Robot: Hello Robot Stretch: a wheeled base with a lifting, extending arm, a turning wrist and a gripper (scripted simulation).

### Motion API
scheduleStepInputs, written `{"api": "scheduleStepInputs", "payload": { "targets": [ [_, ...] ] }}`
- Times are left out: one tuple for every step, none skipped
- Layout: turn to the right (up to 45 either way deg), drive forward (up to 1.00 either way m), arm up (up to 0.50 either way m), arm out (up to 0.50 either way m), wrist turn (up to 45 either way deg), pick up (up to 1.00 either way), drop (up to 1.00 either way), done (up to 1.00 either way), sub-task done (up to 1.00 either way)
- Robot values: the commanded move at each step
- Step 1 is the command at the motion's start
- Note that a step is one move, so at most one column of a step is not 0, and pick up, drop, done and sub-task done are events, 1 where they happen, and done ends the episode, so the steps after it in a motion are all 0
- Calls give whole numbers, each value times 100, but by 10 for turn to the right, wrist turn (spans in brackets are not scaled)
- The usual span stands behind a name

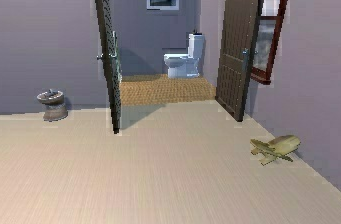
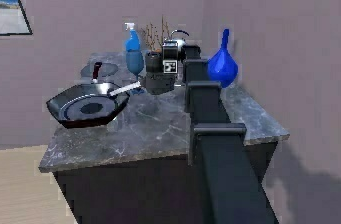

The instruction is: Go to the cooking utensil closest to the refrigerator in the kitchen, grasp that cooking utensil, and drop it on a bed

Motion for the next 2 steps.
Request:
{"api": "scheduleStepInputs", "payload": {
  "targets": [
    [0,0,0,0,-450,0,0,0,0],
    [0,0,0,0,-450,0,0,0,0]
  ]
}}
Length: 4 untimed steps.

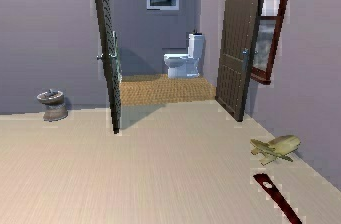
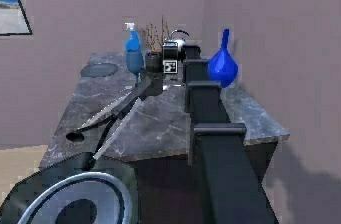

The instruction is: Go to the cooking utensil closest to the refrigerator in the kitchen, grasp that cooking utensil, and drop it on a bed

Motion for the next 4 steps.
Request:
{"api": "scheduleStepInputs", "payload": {
  "targets": [
    [0,0,0,0,-30,0,0,0,0],
    [0,0,0,-34,0,0,0,0,0],
    [-120,0,0,0,0,0,0,0,0],
    [0,50,0,0,0,0,0,0,0]
  ]
}}
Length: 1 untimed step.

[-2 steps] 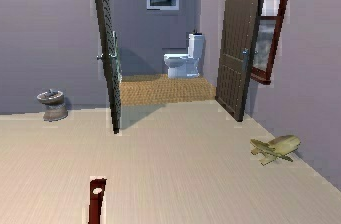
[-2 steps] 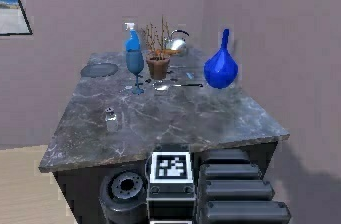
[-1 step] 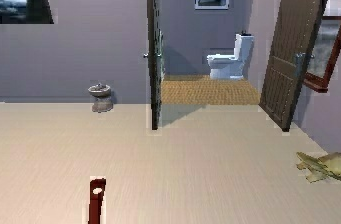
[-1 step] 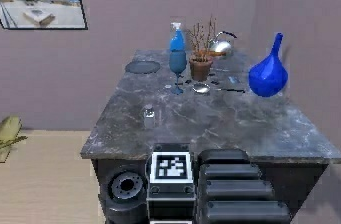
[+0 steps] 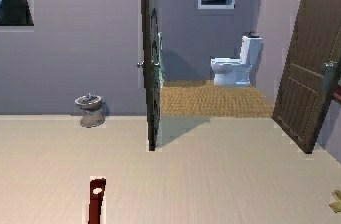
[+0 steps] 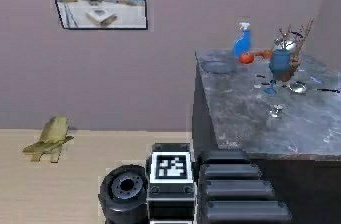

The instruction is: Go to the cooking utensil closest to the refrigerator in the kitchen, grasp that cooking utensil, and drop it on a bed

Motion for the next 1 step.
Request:
{"api": "scheduleStepInputs", "payload": {
  "targets": [
    [150,0,0,0,0,0,0,0,0]
  ]
}}
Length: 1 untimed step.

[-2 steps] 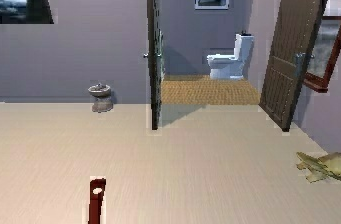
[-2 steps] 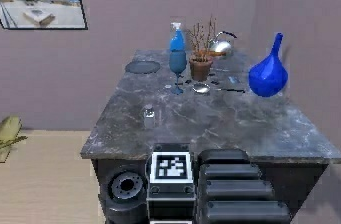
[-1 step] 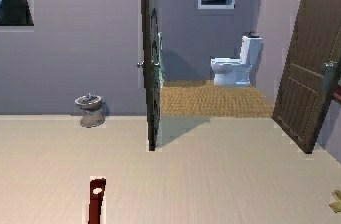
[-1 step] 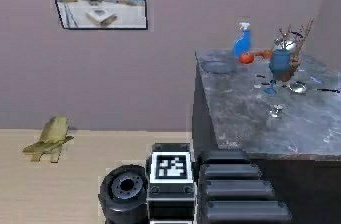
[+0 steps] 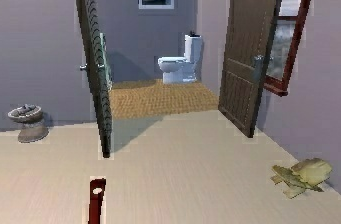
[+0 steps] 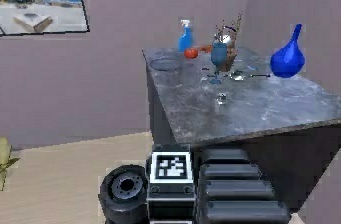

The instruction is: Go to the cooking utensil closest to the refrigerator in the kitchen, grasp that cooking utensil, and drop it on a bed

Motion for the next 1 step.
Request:
{"api": "scheduleStepInputs", "payload": {
  "targets": [
    [0,100,0,0,0,0,0,0,0]
  ]
}}
